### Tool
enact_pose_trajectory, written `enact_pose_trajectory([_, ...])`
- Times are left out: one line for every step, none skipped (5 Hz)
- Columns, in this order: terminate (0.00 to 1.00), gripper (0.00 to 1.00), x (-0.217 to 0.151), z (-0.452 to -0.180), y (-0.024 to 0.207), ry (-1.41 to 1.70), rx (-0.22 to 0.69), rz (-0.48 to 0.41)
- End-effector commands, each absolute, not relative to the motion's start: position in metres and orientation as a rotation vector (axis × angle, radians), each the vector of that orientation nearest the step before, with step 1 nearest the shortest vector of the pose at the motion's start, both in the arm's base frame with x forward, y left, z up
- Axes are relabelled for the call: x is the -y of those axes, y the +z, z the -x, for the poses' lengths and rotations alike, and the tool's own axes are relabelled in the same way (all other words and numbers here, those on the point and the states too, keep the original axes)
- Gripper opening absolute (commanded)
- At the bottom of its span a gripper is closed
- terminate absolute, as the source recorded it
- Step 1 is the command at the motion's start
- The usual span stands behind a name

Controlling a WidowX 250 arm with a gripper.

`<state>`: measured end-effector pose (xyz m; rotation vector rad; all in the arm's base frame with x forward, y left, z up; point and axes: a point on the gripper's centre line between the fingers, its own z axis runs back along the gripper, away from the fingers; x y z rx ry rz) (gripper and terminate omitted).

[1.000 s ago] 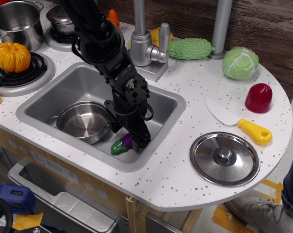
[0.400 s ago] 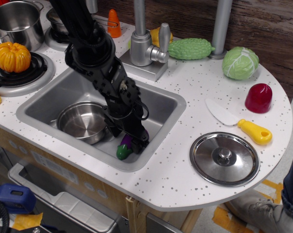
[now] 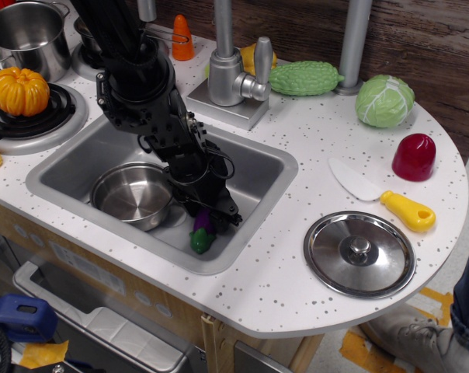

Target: Put eggplant in pot or pan

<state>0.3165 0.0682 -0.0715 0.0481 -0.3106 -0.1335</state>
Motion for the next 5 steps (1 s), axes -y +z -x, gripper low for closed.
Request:
enact_pose_trajectory([0.0,0.0,-0.064,-0.314,-0.057,-0.118,0.271,-0.053])
enact_pose_trajectory([0.0,0.0,-0.06,-0.313,-0.028,-0.108,0.218,-0.08])
enact_pose_trajectory([0.0,0.0,-0.063,-0.308,-0.005,-0.108,0.184,-0.126])
enact_pose_trajectory([0.0,0.0,-0.08,-0.301,0.015,-0.126,0.155,-0.182])
enact_pose_trajectory([0.0,0.0,-0.107,-0.293,0.026,-0.172,0.14,-0.241])
